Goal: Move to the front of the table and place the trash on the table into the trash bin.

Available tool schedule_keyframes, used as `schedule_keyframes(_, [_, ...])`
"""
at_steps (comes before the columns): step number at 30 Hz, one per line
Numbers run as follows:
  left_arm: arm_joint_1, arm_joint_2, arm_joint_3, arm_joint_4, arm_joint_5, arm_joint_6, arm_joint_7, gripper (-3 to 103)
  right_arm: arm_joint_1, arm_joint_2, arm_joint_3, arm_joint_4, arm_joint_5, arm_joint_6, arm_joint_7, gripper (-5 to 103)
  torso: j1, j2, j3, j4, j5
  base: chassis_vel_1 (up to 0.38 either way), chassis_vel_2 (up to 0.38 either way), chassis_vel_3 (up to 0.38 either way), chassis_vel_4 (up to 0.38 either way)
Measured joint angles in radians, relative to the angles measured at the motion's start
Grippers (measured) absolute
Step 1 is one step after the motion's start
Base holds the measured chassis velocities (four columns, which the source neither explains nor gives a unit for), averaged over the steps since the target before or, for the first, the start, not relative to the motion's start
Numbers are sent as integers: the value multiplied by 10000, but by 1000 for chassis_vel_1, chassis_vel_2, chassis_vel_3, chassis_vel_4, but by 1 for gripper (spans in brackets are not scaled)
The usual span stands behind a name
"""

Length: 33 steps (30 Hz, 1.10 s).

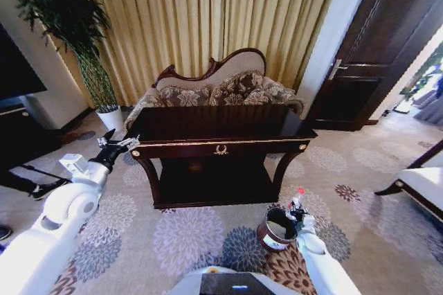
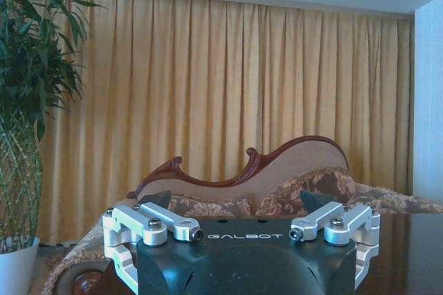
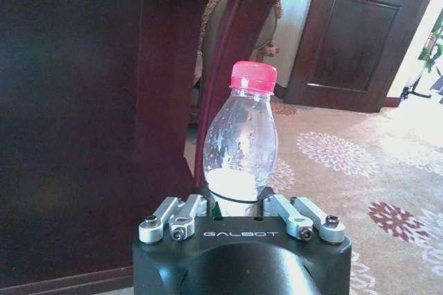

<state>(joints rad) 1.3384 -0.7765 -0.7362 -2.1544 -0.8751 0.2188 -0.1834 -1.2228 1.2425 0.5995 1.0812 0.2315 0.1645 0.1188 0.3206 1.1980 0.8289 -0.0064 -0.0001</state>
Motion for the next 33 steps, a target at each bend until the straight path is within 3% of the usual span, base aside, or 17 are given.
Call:
schedule_keyframes(1, [0, 0, 0, 0, 0, 0, 0, 100, 0, 0, 0, 0, 0, 0, 0, 31, 0, 0, 0, 0, 0, 0, 0, 0, 0])
schedule_keyframes(12, [120, 42, -57, -140, -24, -52, 1, 100, 3, 155, 33, 157, -61, 138, 0, 74, 0, 0, 0, -1, 0, 0, 0, 0, 0])
schedule_keyframes(13, [120, 42, -57, -140, -24, -52, 1, 100, 3, 155, 33, 157, -61, 138, 0, 74, 0, 0, 0, -1, 0, 0, 0, 0, 0])
schedule_keyframes(15, [126, 54, -64, -146, -36, -82, 1, 100, -5, 155, 62, 203, -60, 171, 0, 86, 0, 0, 0, -1, 0, 0, 0, 0, 0])
schedule_keyframes(17, [126, 59, -64, -150, -41, -86, 1, 100, -13, 148, 71, 229, -57, 178, 0, 86, 0, 0, 0, -1, 0, 0, 0, 0, 0])
schedule_keyframes(18, [115, 76, -64, -168, -50, -129, 1, 100, -53, 104, 150, 419, -20, 195, 0, 99, 0, 0, 0, -1, 1, 0, 0, 0, 0])
schedule_keyframes(24, [96, 65, -62, -224, -58, -141, 0, 100, -287, 55, 307, 1292, 337, 195, 0, 100, 0, 0, 0, -1, 1, 0, 0, 0, 0])
schedule_keyframes(28, [1, -11, -50, -265, -32, -168, -69, 100, -624, 44, 580, 3040, 846, 232, 1, 100, 0, 0, 0, -4, 4, 0, 0, 0, 0])
schedule_keyframes(30, [-38, -67, -24, -377, -13, -171, -129, 100, -859, -93, 791, 4882, 1247, -74, 2, 100, 0, 0, 0, 1, -2, 0, 0, 0, 0])
schedule_keyframes(31, [-38, -67, -24, -377, -13, -171, -129, 100, -859, -93, 791, 4882, 1247, -74, 2, 100, 0, 0, 0, 1, -2, 0, 0, 0, 0])
schedule_keyframes(33, [-40, -140, 26, -429, 27, -172, -145, 100, -1073, -228, 809, 6399, 1691, -749, 3, 100, 0, 0, 0, 0, -1, 0, 0, 0, 0])
